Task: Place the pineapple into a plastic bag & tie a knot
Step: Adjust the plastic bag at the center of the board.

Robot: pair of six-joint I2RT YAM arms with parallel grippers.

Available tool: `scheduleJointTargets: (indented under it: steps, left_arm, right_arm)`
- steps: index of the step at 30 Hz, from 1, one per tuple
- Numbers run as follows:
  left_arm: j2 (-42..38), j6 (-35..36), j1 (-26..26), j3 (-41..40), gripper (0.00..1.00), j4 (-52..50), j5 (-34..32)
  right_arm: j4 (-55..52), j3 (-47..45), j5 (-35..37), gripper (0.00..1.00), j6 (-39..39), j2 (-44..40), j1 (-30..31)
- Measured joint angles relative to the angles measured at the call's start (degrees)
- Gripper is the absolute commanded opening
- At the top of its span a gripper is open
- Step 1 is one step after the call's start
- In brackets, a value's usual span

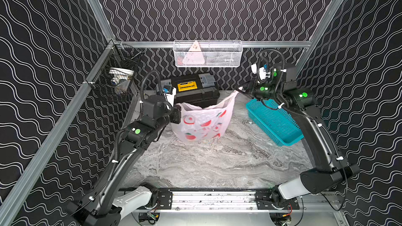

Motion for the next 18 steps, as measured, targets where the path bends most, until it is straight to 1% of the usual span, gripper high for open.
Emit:
scheduleJointTargets:
  steps: [4,6,8,10,11,13,15,18]
  left_arm:
    - [1.36,0.00,0.00,-4.90,0.00,0.92,0.09]
    - [2.73,-0.04,0.00,-6.69,0.00,-0.22,1.36]
    - [1.38,-0.07,-0.02,-6.64,0.00,-1.09,2.12]
    - [-0.70,-0.04,0.00,-4.92,0.00,-1.03,2.38]
    - [-1.29,0.00,-0.02,-3.56,0.00,-0.20,2.56]
    - [-1.16,0.59,0.00,-1.90,0.00,1.57,3.34]
    - [-0.04,1.05,0.00,-2.25,0.00,3.15,4.96]
    - [1.42,0.87,0.00,-7.76,0.00,5.29,8.09]
  right_arm:
    - [1.27,-6.95,0.09,0.00,0.74,0.04,0.28]
    - [-0.13,-8.26,0.33,0.00,0.83,0.04,0.28]
    - [-1.31,-6.51,1.25,0.00,0.76,-0.85,0.28]
    - [-1.84,-2.49,2.67,0.00,0.09,-2.34,0.35]
    - [-1.88,-0.44,3.54,0.00,-0.39,-3.30,0.39]
    - [-1.92,0.57,4.13,0.00,-1.36,-4.42,0.42]
    - [-1.18,-1.77,4.92,0.00,-1.79,-4.74,0.50]
    - [0.74,-11.93,6.84,0.00,-2.21,-4.22,0.61]
